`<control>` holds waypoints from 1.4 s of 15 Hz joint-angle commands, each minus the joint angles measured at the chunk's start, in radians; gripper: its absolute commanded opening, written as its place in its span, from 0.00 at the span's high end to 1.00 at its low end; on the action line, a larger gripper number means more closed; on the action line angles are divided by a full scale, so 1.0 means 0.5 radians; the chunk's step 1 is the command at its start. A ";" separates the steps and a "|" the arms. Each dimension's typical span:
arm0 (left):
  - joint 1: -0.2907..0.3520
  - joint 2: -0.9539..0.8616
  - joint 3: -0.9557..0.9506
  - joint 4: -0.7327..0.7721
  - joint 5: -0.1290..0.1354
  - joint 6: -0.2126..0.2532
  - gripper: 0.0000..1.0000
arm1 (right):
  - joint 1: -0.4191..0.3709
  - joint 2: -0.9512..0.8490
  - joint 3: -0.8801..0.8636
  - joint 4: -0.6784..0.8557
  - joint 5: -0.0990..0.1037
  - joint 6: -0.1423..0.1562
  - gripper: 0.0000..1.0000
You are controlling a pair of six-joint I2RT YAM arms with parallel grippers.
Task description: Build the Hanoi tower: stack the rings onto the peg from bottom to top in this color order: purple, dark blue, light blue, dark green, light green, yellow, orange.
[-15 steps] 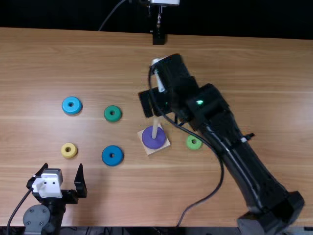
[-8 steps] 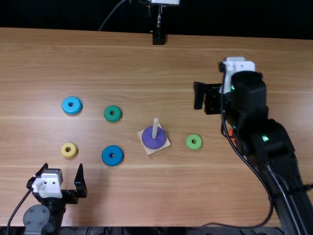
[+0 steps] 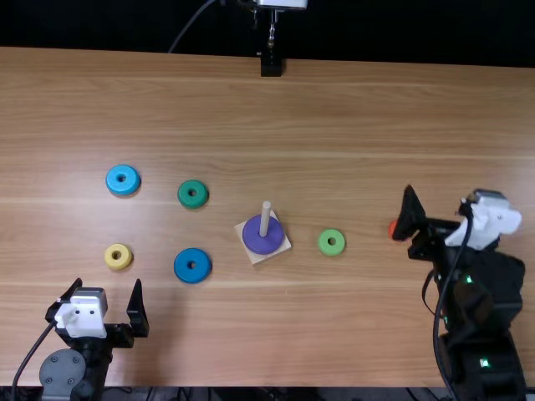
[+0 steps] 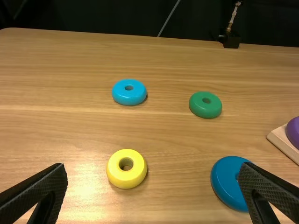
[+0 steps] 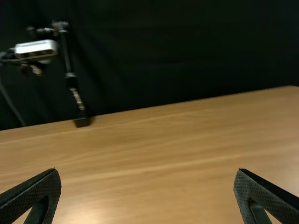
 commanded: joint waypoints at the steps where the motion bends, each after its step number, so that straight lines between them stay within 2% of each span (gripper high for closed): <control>1: 0.022 -0.022 -0.208 -0.156 -0.007 0.021 0.00 | -0.061 -0.201 -0.218 0.024 -0.006 0.001 0.00; 2: 0.022 -0.022 -0.208 -0.160 -0.007 0.021 0.00 | -0.097 -0.361 -0.368 0.043 -0.010 -0.017 0.00; 3: 0.022 -0.022 -0.208 -0.156 -0.007 0.021 0.00 | -0.104 -0.523 -0.512 0.046 -0.039 -0.094 0.00; 5: 0.022 -0.022 -0.208 -0.160 -0.007 0.021 0.00 | -0.104 -0.882 -0.804 0.039 -0.216 -0.345 0.00; 6: 0.022 -0.022 -0.208 -0.160 -0.007 0.021 0.00 | -0.110 -1.048 -0.911 0.031 -0.245 -0.437 0.00; 14: 0.022 -0.022 -0.208 -0.156 -0.007 0.021 0.00 | -0.220 -1.597 -1.322 -0.009 -0.238 -0.426 0.00; 19: 0.022 -0.022 -0.208 -0.160 -0.007 0.021 0.00 | -0.214 -1.661 -1.338 -0.381 -0.242 -0.422 0.00; 21: 0.022 -0.022 -0.208 -0.156 -0.007 0.021 0.00 | -0.220 -1.661 -1.338 -0.488 -0.242 -0.448 0.00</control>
